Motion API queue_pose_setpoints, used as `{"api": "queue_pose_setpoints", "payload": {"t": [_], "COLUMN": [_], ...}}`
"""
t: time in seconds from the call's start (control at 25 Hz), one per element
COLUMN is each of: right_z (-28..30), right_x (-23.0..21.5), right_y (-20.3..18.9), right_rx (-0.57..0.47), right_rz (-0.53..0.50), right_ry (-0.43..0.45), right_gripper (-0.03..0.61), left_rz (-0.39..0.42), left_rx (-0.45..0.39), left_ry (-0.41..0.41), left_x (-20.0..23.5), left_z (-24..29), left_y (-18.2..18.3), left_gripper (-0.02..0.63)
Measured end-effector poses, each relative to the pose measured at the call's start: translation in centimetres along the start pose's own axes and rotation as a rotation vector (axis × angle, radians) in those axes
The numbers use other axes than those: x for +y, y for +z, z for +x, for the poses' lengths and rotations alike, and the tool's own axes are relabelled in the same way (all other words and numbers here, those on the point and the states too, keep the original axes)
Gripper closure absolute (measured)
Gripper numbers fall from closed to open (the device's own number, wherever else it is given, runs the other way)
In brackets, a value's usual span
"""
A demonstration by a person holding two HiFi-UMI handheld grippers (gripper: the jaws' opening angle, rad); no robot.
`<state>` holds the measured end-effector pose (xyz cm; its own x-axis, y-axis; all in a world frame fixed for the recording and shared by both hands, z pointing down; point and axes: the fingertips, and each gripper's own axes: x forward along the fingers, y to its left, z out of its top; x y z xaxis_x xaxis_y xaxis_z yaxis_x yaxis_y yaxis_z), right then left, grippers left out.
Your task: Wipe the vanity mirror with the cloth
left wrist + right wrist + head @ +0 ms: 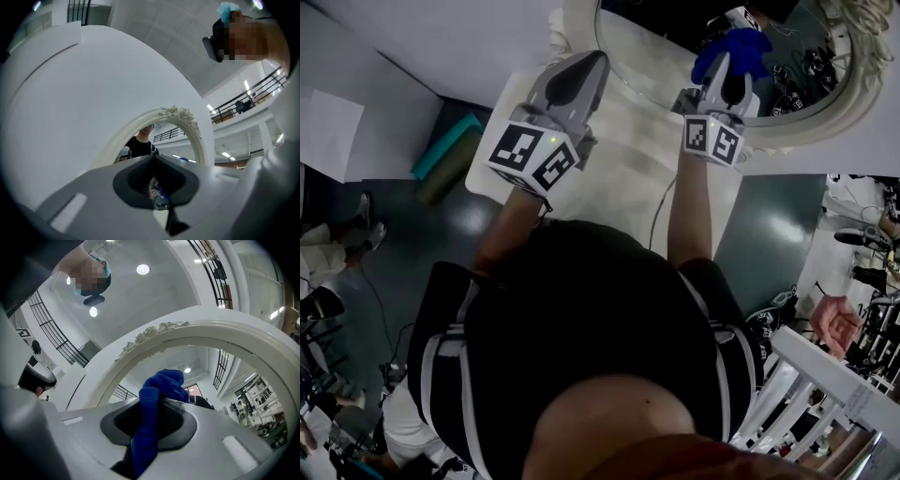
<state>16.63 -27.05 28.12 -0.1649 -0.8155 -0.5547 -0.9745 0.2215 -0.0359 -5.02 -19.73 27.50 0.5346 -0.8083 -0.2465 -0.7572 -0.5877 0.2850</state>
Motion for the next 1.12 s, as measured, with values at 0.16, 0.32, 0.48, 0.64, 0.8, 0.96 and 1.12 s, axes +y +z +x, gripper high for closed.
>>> {"api": "queue_pose_setpoints", "payload": {"t": [0.16, 0.32, 0.48, 0.64, 0.8, 0.96, 1.12], "right_z": [1.0, 1.3, 3.5, 6.3, 7.7, 7.6, 7.7], "right_x": [1.6, 3.5, 6.0, 8.8, 12.1, 13.3, 15.2], "right_y": [-0.2, -0.4, -1.7, -3.5, -4.6, -5.2, -6.9], "right_rx": [-0.008, -0.018, -0.013, -0.001, 0.032, 0.048, 0.073], "right_rz": [0.002, 0.001, -0.014, -0.034, -0.052, -0.055, -0.053], "right_ry": [0.016, 0.033, 0.067, 0.099, 0.15, 0.165, 0.197], "right_gripper": [0.502, 0.502, 0.502, 0.502, 0.502, 0.502, 0.502], "left_rz": [0.003, 0.005, 0.002, -0.008, -0.022, -0.029, -0.044], "left_rx": [-0.006, -0.009, -0.016, -0.016, -0.02, -0.018, -0.016], "left_ry": [0.019, 0.041, 0.065, 0.083, 0.104, 0.123, 0.152], "left_x": [1.2, 2.6, 5.4, 8.7, 10.4, 10.7, 12.2], "left_z": [-0.8, -2.3, -2.4, -1.9, -2.6, -3.4, -4.3], "left_y": [0.8, 1.2, 2.0, 2.9, 4.1, 4.0, 3.6], "left_gripper": [0.603, 0.601, 0.603, 0.603, 0.603, 0.601, 0.603]}}
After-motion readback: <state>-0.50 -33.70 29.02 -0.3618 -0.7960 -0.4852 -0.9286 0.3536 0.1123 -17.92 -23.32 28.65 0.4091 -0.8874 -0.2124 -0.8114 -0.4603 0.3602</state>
